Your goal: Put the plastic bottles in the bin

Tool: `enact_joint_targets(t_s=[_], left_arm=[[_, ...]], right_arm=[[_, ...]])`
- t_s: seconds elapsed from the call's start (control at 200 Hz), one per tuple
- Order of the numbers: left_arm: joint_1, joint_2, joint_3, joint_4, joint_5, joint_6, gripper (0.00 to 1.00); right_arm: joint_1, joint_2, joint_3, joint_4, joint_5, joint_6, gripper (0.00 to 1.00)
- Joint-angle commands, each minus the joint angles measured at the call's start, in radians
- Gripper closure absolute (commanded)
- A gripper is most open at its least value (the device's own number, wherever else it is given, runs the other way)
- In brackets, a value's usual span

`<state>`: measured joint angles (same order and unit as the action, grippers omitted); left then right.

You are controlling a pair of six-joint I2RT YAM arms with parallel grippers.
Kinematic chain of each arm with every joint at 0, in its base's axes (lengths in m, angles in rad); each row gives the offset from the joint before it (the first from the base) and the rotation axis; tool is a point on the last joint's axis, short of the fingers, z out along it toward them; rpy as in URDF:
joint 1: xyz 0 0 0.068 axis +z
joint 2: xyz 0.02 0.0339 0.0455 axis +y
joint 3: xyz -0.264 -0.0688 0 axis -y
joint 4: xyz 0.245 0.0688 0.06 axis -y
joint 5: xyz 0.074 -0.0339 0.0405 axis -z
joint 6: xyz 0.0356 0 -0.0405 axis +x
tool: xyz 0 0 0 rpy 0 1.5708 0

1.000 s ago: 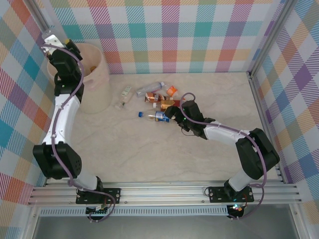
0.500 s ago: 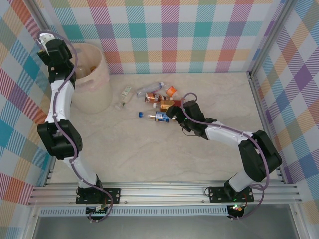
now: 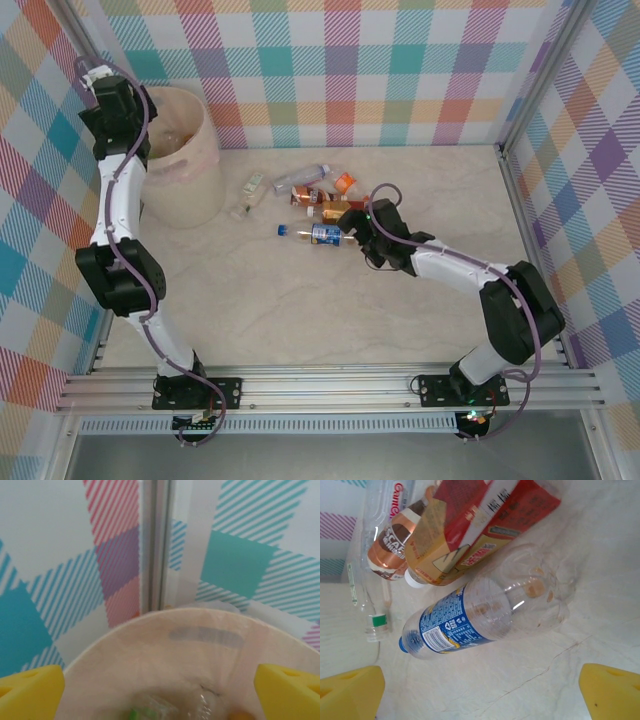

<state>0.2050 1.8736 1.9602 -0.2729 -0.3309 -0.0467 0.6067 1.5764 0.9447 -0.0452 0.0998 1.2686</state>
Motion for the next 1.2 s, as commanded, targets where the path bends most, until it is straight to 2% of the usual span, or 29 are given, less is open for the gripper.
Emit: enact_joint_targets(t_s=[0.0,0.21,0.35,0.465,0.61,0.735,0.91,1.065,1.195], left_arm=[[-0.010,-0.070,0.023,-0.080,0.120,-0.065,0.01],[-0.083,-0.180,-0.063,-0.087,0.234,-0.112,0.00],[-0.132,-0.299,-0.203,-0.013,0.349,-0.184,0.00],[-0.194,-0.391,-0.310,0.043,0.382,-0.229,0.00],[-0.312,-0.475,-0.415,0.058,0.319,-0.252,0.00],[-0.397,-0.537,-0.533,0.096,0.323,-0.297,0.00],[-0.498,-0.567,-0.594,0.030,0.304,-0.301,0.00],[-0.576,-0.603,-0.685,0.040,0.299,-0.315,0.00],[-0.592,-0.607,-0.727,0.003,0.285,-0.303,0.00]], right_arm=[[0.005,0.066,0.033,0.002,-0.068,0.184,0.00],[0.005,0.191,0.132,-0.042,-0.168,0.378,0.04],[0.004,0.233,0.138,0.002,-0.138,0.511,0.03],[0.004,0.263,0.151,-0.011,-0.105,0.570,0.04],[-0.005,0.302,0.180,-0.061,-0.083,0.585,0.07],[-0.029,0.335,0.198,-0.068,-0.073,0.596,0.07],[-0.054,0.386,0.241,-0.058,-0.079,0.580,0.09],[-0.065,0.404,0.232,-0.028,-0.065,0.590,0.21],[-0.065,0.384,0.194,0.029,-0.059,0.572,0.31]])
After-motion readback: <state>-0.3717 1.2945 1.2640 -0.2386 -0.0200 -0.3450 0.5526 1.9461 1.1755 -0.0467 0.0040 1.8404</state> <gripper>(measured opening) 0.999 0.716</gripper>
